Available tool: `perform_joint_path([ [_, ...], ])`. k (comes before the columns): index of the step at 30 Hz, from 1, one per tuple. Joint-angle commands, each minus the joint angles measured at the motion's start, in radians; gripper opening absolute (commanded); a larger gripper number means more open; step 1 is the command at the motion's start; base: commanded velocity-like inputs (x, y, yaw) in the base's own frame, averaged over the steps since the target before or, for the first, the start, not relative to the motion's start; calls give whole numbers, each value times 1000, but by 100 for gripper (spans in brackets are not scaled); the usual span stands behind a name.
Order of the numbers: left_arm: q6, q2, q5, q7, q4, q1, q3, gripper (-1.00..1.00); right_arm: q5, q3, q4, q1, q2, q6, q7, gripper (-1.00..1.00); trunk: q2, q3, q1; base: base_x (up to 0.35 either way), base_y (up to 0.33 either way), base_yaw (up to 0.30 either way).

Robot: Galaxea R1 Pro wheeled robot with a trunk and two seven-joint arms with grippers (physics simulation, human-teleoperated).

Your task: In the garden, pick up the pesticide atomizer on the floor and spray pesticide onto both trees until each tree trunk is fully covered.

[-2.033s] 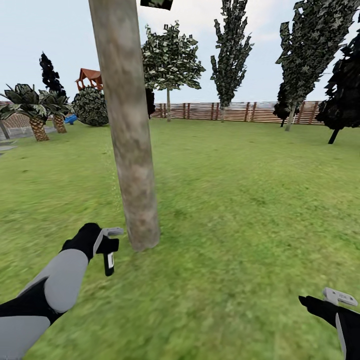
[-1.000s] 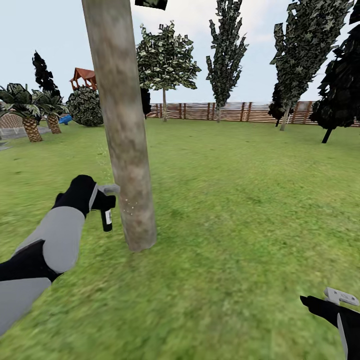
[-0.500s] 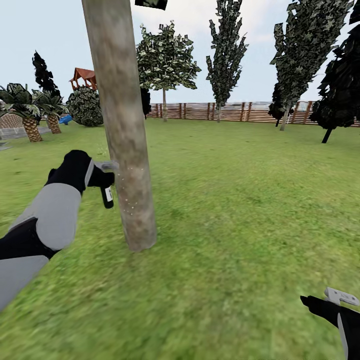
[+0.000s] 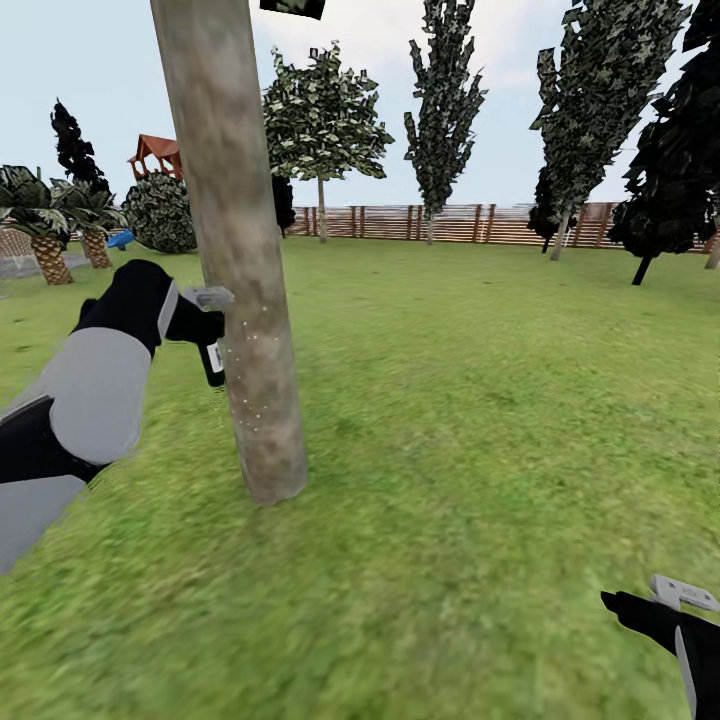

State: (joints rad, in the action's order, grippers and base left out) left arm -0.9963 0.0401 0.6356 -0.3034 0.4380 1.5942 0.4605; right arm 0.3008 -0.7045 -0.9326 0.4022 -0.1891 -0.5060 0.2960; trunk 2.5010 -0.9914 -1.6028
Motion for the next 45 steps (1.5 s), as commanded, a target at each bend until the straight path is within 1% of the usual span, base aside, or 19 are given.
perform_joint_path([
  [1,-2,3,9,-8,-4,10,7,-100,11,-3,-2,1,0,-3,9,100,0,-1,0,0,0,0],
  [3,-2,8,9,-8,-34,33,7,-100,11,-3,-2,1,0,-3,9,100,0,-1,0,0,0,0],
  [7,-2,12,9,-8,-76,42,8,-100,11,-3,-2,1,0,-3,9,100,0,-1,0,0,0,0],
  [10,-2,28,9,-8,-112,42,9,-100,11,-3,-2,1,0,-3,9,100,0,-1,0,0,0,0],
  [12,-2,33,9,-8,-117,42,9,-100,11,-3,-1,1,0,-3,9,100,0,-1,0,0,0,0],
  [14,-2,54,9,-8,-129,43,9,-100,11,-3,-2,1,0,-3,9,100,0,-1,0,0,0,0],
  [17,-1,68,9,-8,-171,43,9,-100,11,-3,-2,1,0,-3,9,100,0,-1,0,0,0,0],
  [19,2,76,10,-8,-245,43,9,-100,11,-3,-2,1,0,-3,9,100,0,-1,0,0,0,0],
  [23,4,78,10,-8,-278,42,9,-100,11,-3,-2,1,0,-3,9,100,0,-1,0,0,0,0],
  [32,7,81,11,-6,-291,30,9,-100,11,-3,-1,1,0,-3,9,100,0,-1,0,0,0,0],
  [34,17,81,15,-5,-338,17,9,-100,11,-3,-2,1,1,-3,9,100,0,-1,0,0,0,0],
  [36,25,81,18,-4,-358,7,9,-100,11,-3,-2,1,1,-3,9,100,0,-1,0,0,0,0],
  [40,33,81,20,-3,-366,-30,9,-100,11,-3,-1,1,2,-3,9,100,0,-1,0,0,0,0],
  [43,56,82,21,-2,-366,-47,9,-100,11,-3,-1,1,2,-3,8,100,0,-1,0,0,0,0],
  [45,62,93,20,-2,-364,-51,9,-100,11,-3,-1,1,2,-3,9,100,0,-1,0,0,0,0],
])
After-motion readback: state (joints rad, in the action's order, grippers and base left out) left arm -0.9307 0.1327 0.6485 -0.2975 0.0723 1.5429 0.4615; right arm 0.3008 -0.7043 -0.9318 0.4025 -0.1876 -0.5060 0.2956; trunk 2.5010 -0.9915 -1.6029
